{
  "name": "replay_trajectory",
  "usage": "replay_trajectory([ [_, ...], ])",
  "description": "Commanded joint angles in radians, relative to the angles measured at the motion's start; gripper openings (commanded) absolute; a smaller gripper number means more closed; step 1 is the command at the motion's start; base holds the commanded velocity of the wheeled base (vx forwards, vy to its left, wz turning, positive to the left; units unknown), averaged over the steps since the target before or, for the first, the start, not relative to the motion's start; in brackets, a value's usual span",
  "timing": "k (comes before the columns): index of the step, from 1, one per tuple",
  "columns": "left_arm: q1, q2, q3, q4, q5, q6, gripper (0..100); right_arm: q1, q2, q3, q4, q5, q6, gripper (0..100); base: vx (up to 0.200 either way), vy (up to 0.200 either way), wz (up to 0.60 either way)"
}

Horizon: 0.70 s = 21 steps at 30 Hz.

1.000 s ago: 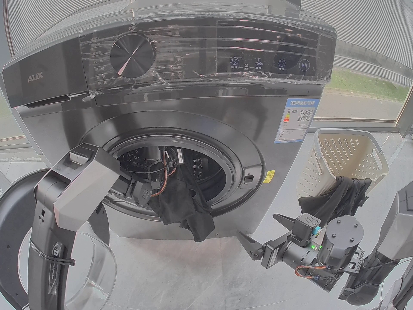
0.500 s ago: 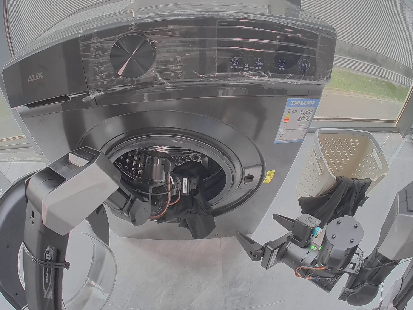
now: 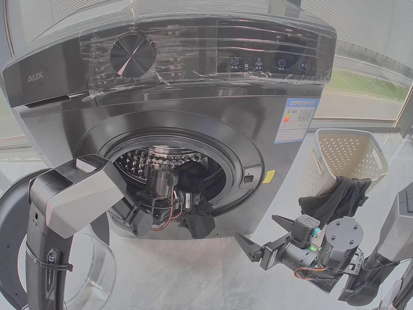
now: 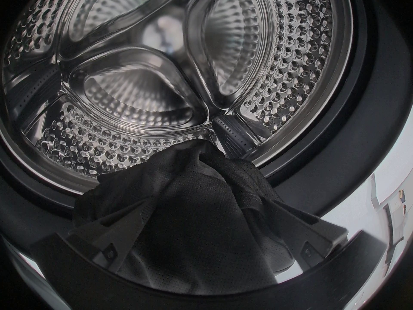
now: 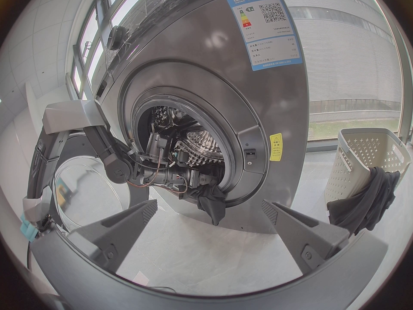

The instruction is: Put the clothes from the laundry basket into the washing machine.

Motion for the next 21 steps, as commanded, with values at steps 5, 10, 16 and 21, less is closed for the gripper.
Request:
replay_trajectory([
  [5,0.004,0.031,-0.012,-0.005,0.007,-0.003,0,0.001,0.000,-0.002,0.000,0.000,0.000,100,0.000,0.000,0.00],
  [10,0.010,0.021,-0.039,-0.030,0.012,-0.006,0,0.001,0.000,-0.002,0.000,-0.001,0.000,100,0.000,0.000,0.00],
  [16,0.032,0.032,-0.128,-0.122,0.061,-0.012,0,0.005,0.000,-0.003,-0.002,-0.001,0.000,100,0.000,0.000,0.00],
  [21,0.044,0.041,-0.191,-0.142,0.076,-0.014,0,0.005,0.000,-0.005,-0.002,-0.001,0.000,100,0.000,0.000,0.00],
])
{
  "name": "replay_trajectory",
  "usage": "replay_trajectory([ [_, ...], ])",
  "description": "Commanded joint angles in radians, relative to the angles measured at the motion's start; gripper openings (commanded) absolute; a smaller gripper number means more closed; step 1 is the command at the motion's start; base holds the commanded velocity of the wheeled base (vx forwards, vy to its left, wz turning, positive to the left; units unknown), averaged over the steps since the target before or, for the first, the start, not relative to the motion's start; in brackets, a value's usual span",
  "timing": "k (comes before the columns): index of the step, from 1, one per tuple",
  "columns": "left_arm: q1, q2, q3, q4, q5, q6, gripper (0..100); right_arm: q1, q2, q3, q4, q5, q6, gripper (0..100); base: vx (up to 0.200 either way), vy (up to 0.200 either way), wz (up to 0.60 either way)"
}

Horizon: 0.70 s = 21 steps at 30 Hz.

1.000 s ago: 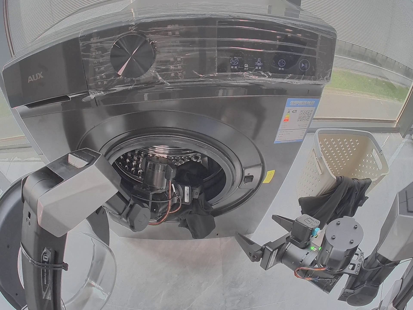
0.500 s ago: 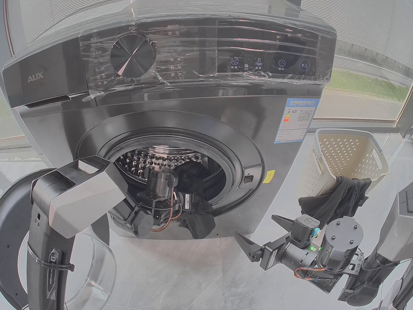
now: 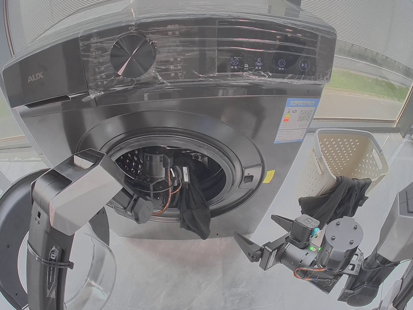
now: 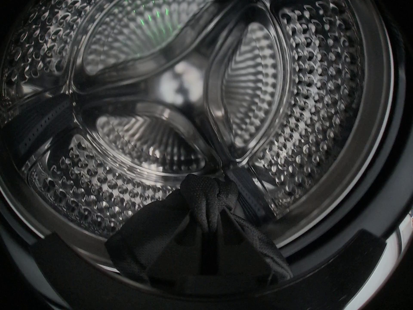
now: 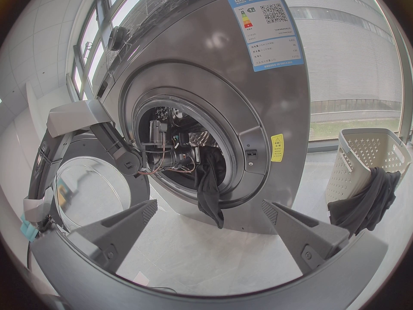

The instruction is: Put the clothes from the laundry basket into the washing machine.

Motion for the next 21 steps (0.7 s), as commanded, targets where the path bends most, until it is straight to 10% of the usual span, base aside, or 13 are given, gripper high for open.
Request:
replay_trajectory([
  [1,0.012,0.012,-0.043,-0.011,0.008,-0.001,0,0.001,-0.001,-0.001,-0.001,0.000,0.000,100,0.000,0.000,0.00],
  [7,0.012,0.016,-0.028,-0.025,0.006,0.008,0,0.001,0.000,-0.001,-0.001,0.001,0.000,100,0.000,0.000,0.00],
  [8,0.012,0.016,-0.028,-0.025,0.005,0.008,100,0.001,0.000,-0.001,-0.001,0.001,0.000,100,0.000,0.000,0.00],
  [21,-0.070,-0.066,0.222,-0.025,-0.095,0.011,100,0.003,0.002,0.000,-0.001,0.003,0.000,100,0.000,0.000,0.00],
])
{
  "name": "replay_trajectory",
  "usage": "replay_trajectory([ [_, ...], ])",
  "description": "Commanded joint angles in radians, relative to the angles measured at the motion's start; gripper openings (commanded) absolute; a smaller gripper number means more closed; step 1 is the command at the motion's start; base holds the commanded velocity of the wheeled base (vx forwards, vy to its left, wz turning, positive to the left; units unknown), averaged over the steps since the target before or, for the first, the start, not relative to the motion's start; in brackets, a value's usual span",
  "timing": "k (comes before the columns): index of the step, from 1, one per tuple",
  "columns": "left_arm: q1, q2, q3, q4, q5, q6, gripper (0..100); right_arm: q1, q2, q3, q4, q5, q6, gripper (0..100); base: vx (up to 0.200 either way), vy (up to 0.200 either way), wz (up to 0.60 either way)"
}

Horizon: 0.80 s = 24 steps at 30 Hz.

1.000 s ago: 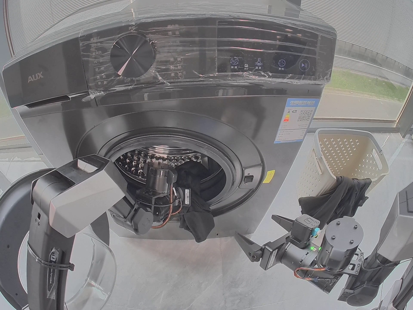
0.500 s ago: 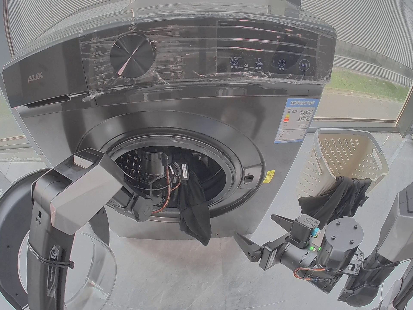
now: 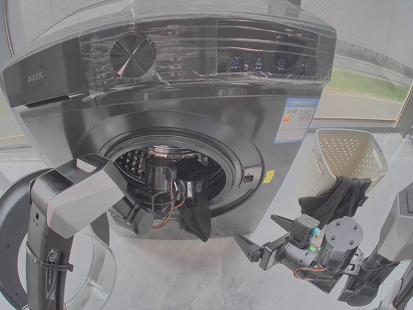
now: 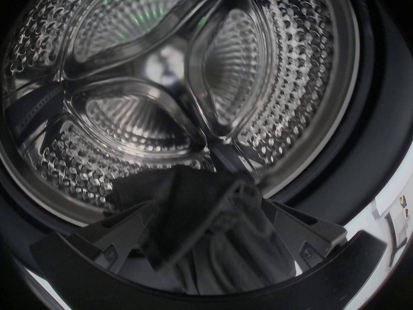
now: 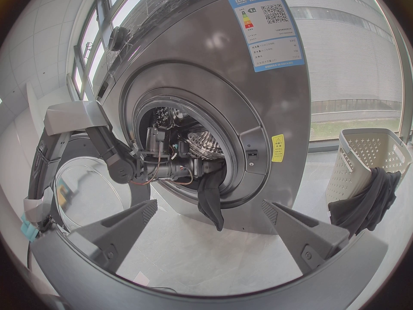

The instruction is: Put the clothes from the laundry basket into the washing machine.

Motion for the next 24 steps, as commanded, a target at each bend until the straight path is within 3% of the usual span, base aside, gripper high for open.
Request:
replay_trajectory([
  [1,-0.042,-0.044,0.113,-0.002,-0.047,0.004,100,0.002,0.003,0.001,0.000,0.001,0.000,100,0.000,0.000,0.00],
  [6,-0.039,-0.013,0.110,-0.002,-0.048,0.006,100,0.003,0.009,0.000,0.000,0.001,0.000,100,0.000,0.000,0.00],
  [10,-0.031,0.030,0.111,-0.005,-0.045,0.035,100,0.002,0.007,0.001,0.000,0.001,0.000,100,0.000,0.000,0.00],
  [11,-0.030,0.036,0.110,-0.006,-0.042,0.037,0,0.002,0.006,0.000,0.000,0.001,0.000,100,0.000,0.000,0.00],
  [20,-0.020,0.065,0.068,-0.028,-0.038,0.035,0,-0.001,0.004,0.000,0.000,0.001,0.000,100,0.000,0.000,0.00],
  [24,0.018,0.065,-0.021,-0.071,0.016,0.032,0,0.003,0.006,0.000,0.000,0.001,0.000,100,0.000,0.000,0.00],
])
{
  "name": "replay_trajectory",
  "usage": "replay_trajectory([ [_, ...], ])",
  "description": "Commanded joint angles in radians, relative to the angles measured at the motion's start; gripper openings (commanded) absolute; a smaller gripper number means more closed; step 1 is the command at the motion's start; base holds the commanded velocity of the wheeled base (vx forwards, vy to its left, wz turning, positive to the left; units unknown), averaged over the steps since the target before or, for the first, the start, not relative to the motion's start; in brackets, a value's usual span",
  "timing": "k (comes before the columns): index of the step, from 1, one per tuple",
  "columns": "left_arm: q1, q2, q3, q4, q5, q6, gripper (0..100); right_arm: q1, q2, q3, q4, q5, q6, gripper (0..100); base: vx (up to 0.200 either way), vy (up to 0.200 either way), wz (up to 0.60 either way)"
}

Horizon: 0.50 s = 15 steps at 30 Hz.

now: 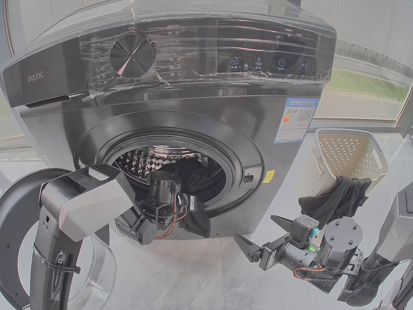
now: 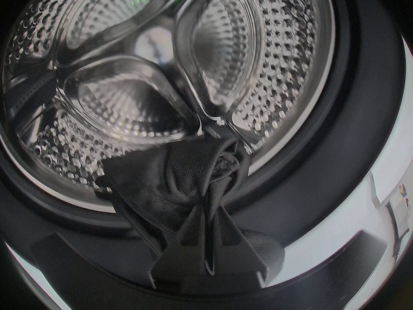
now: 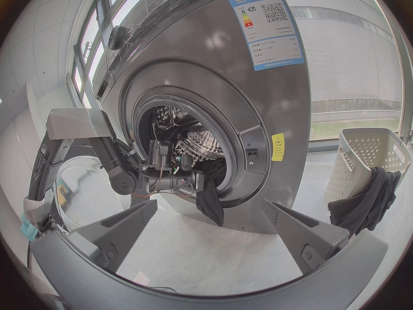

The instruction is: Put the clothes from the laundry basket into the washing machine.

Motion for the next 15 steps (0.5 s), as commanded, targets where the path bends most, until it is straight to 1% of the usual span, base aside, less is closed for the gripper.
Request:
replay_trajectory([
  [1,0.046,0.009,-0.105,-0.040,0.065,-0.004,0,0.004,0.002,0.000,0.000,0.000,0.000,100,0.000,0.000,0.00],
  [3,0.072,0.006,-0.149,-0.043,0.090,-0.007,0,0.004,0.000,0.000,0.000,0.000,0.000,100,0.000,0.000,0.00],
  [6,0.104,-0.005,-0.172,-0.043,0.094,-0.007,0,0.005,-0.001,0.000,0.000,0.000,0.000,100,0.000,0.000,0.00],
  [9,0.111,-0.011,-0.169,-0.043,0.094,-0.005,0,0.005,-0.001,0.000,0.000,0.000,0.000,100,0.000,0.000,0.00],
  [13,0.101,-0.016,-0.146,-0.051,0.094,-0.004,0,0.007,-0.003,0.000,0.000,0.000,0.000,100,0.000,0.000,0.00],
  [14,0.098,-0.016,-0.141,-0.054,0.094,-0.004,100,0.007,-0.003,0.000,0.000,0.000,0.000,100,0.000,0.000,0.00],
  [15,0.095,-0.017,-0.140,-0.055,0.094,-0.005,100,0.007,-0.003,0.001,0.000,-0.002,0.000,100,0.000,0.000,0.00],
])
